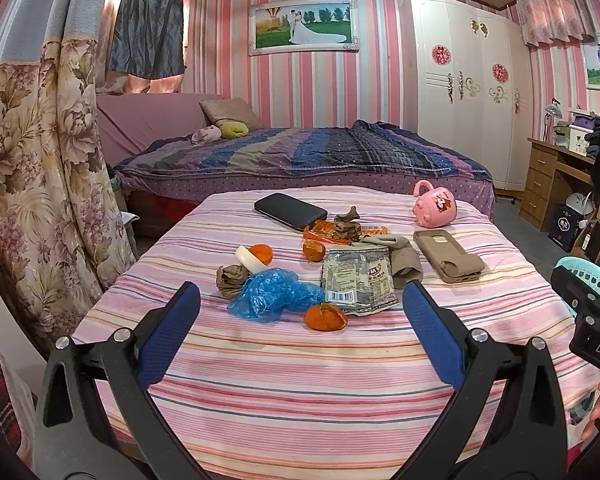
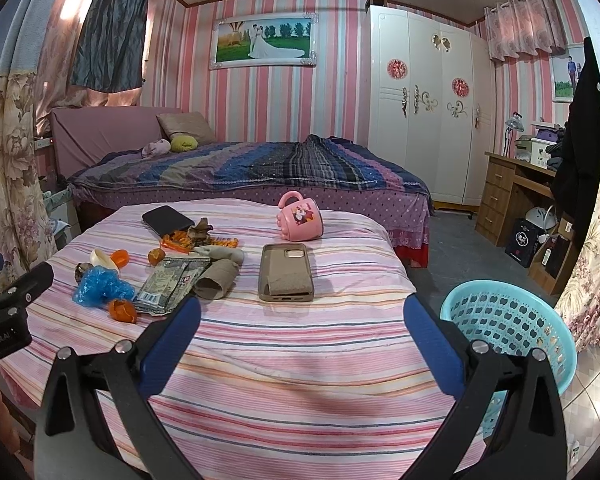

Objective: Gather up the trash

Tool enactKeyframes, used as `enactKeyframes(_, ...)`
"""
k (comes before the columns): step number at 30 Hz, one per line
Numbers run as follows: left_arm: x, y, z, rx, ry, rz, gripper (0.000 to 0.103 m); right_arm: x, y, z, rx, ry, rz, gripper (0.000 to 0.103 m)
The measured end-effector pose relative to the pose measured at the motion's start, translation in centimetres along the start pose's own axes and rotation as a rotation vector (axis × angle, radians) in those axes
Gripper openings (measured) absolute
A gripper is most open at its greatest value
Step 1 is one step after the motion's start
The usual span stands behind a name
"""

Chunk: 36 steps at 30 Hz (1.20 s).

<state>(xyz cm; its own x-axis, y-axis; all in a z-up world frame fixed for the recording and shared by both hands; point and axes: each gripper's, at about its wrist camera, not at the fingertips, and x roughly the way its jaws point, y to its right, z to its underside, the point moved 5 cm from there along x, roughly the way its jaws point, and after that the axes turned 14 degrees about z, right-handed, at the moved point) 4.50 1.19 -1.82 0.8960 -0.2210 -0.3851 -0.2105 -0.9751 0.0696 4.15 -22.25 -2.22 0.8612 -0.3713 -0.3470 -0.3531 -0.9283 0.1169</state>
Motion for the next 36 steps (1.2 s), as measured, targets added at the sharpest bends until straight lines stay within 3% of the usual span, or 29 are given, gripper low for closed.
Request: enactKeyframes(36, -0.2, -1.0, -0.5, 0.012, 0.005, -0.014, 0.098, 0.7, 0.5, 0.3, 0.025, -0.016, 0.040, 0.099)
